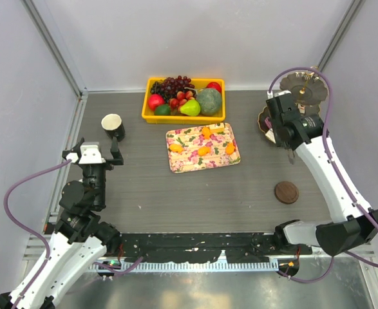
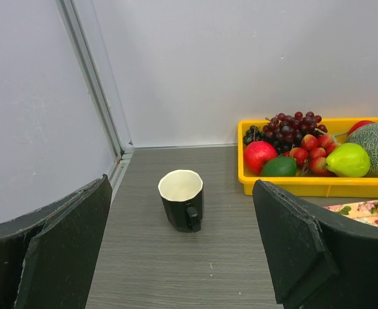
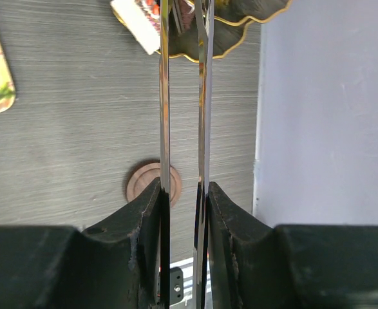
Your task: Serve the afternoon tea
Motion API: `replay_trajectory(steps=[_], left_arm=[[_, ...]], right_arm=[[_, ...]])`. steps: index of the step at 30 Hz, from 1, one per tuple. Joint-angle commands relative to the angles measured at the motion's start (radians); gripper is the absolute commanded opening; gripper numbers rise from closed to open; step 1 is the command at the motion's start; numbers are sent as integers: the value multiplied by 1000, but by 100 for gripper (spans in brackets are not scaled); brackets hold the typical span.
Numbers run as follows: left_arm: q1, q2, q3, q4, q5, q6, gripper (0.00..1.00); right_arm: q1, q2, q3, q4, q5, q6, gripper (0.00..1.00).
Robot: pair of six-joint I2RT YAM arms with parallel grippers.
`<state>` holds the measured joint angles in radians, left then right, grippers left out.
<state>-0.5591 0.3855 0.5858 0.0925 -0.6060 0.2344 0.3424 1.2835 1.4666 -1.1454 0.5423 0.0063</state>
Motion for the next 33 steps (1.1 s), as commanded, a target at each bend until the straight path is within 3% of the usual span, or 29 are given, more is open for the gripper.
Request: replay_trajectory(steps=[1, 20, 33], left_arm=[[-4, -11, 16, 27, -5, -3, 99], [-4, -20, 14, 32, -9, 0, 99], [-2, -20, 12, 35, -9, 0, 99]], right_arm=[[-37, 40, 52, 33, 67, -55, 30], [-109, 206, 41, 162, 65, -134, 31], [-128, 217, 26, 165, 45, -126, 41]])
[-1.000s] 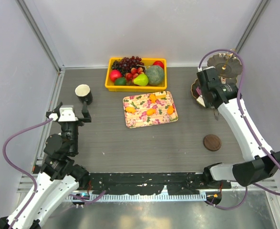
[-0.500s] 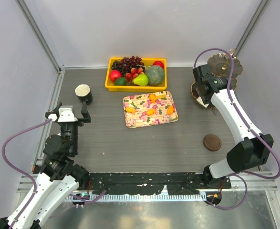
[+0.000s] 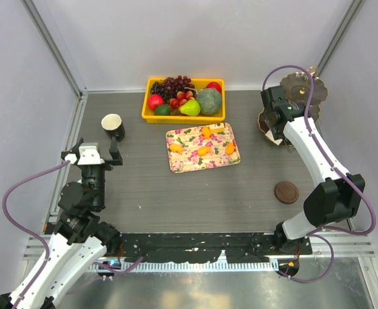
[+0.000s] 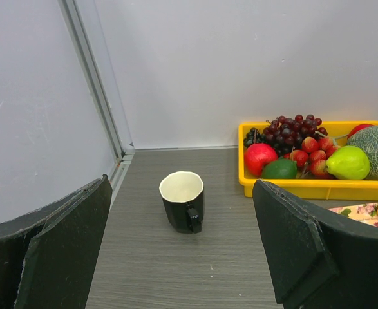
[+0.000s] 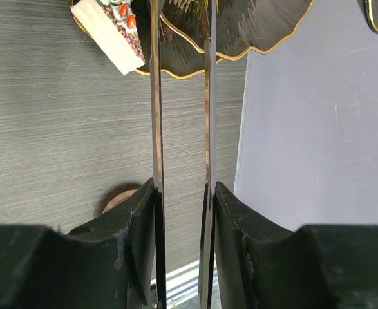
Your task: Serve the afternoon tea
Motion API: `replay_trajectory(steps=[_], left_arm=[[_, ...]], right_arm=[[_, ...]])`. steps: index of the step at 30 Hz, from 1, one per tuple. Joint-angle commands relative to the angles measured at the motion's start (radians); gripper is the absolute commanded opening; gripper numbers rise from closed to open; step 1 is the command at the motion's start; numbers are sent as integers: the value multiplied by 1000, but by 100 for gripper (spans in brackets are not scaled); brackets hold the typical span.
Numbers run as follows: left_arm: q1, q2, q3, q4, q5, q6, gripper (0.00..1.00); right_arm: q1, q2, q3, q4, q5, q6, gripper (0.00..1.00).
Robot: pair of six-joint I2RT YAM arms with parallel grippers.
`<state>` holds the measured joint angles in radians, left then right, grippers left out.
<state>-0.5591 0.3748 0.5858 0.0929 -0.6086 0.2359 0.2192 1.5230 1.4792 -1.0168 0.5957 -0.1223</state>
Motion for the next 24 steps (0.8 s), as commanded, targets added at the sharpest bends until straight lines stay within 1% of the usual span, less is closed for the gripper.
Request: replay_trajectory(steps=[1, 9, 11, 15, 22, 24], left_arm=[[-4, -10, 14, 33, -6, -1, 99], [-2, -11, 14, 31, -5, -3, 99], [-4, -11, 13, 33, -3, -4, 99], [-2, -11, 13, 31, -3, -4, 99], [-4, -11, 14, 31, -3, -4, 99], [-2, -11, 14, 31, -5, -4, 99]], right_arm=[[-4, -24, 7, 38, -8, 6, 41], [-4, -47, -8, 43, -27, -5, 43], [-6, -46, -10, 44, -14, -5, 47], [-7, -43, -10, 43, -5, 1, 51], [-7, -70, 7, 15, -11, 26, 51], [-7, -99, 15, -3, -30, 41, 51]])
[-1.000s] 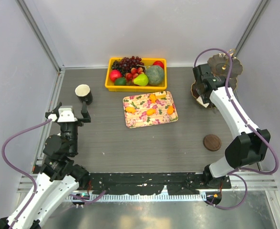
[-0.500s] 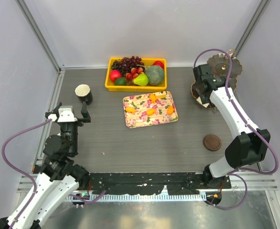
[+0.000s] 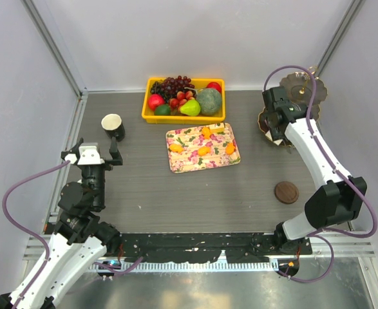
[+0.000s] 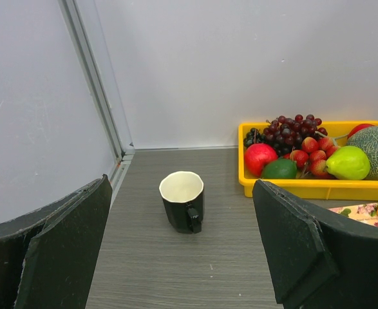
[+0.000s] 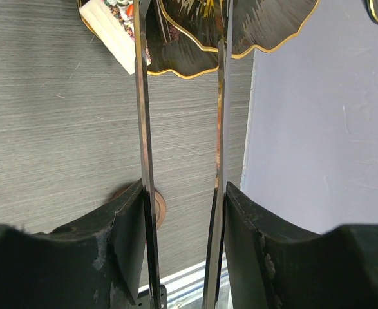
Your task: Serve the afternoon tea
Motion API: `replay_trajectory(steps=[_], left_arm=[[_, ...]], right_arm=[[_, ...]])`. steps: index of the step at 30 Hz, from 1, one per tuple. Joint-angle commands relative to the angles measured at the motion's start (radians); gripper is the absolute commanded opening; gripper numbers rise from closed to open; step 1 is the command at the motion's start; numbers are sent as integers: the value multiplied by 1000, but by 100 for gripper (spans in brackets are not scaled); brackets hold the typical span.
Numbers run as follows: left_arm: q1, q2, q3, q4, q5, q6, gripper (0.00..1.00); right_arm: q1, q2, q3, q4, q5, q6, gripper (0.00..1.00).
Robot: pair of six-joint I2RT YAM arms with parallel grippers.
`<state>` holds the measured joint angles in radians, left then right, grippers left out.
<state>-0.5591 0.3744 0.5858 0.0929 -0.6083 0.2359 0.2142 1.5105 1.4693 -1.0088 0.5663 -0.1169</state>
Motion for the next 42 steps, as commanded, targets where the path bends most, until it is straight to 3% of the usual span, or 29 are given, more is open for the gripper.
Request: replay_trajectory(steps=[1, 8, 11, 17, 24, 42], left_arm=[[-4, -9, 13, 31, -4, -4, 99], [-4, -6, 16, 30, -2, -4, 99], [-2, -3, 14, 28, -4, -4, 99], [-4, 0, 14, 28, -4, -3, 99], [-4, -3, 13, 33, -7, 2, 99], [-2, 3, 11, 38, -10, 9, 99]], right_arm=[[-1, -91, 29, -23, -14, 46, 51], [74, -176, 28, -56, -48, 79, 53], [164, -188, 34, -66, -55, 91, 53], [266, -139, -4, 50, -290, 105, 54], [267, -16, -21, 191, -361, 53, 53], [192, 224, -56, 320, -451, -41, 53]])
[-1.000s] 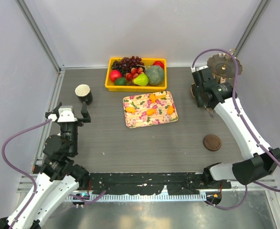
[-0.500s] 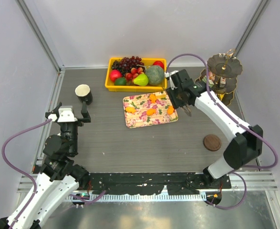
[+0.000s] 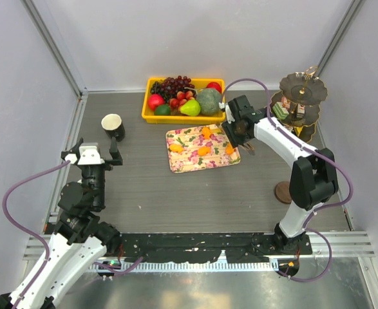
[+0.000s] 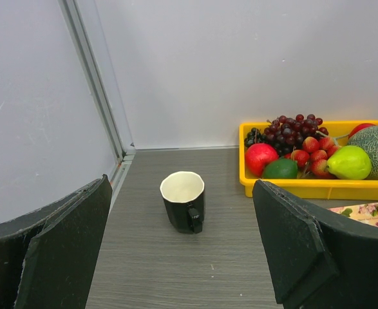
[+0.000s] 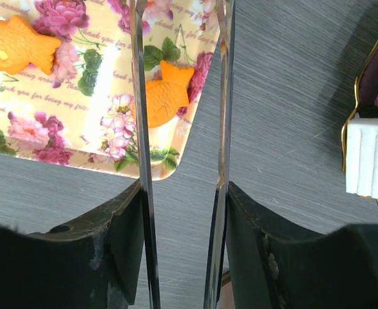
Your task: Serve the afternoon tea
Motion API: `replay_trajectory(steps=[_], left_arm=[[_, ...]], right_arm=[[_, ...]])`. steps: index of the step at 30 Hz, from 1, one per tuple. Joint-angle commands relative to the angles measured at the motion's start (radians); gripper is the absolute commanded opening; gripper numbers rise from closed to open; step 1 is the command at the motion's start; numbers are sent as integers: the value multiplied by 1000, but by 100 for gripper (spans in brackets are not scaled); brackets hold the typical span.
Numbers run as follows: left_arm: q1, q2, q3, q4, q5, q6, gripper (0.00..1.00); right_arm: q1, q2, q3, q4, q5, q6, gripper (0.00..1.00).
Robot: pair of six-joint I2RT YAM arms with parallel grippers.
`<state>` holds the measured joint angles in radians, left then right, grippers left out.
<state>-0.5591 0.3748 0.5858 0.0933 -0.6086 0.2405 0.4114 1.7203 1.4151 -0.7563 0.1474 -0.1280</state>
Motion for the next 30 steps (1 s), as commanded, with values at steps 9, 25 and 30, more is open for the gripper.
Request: replay_trajectory(steps=[9, 25, 30], left_arm=[[-4, 1, 9, 39, -8, 3, 99], [-2, -4, 12, 37, -5, -1, 99], [-4, -5, 14, 33, -2, -3, 99]], right_arm=[[-16, 36, -27, 88, -118, -48, 51], [78, -117, -84, -80, -192, 50, 49], [83, -156, -84, -112, -57, 7, 51]])
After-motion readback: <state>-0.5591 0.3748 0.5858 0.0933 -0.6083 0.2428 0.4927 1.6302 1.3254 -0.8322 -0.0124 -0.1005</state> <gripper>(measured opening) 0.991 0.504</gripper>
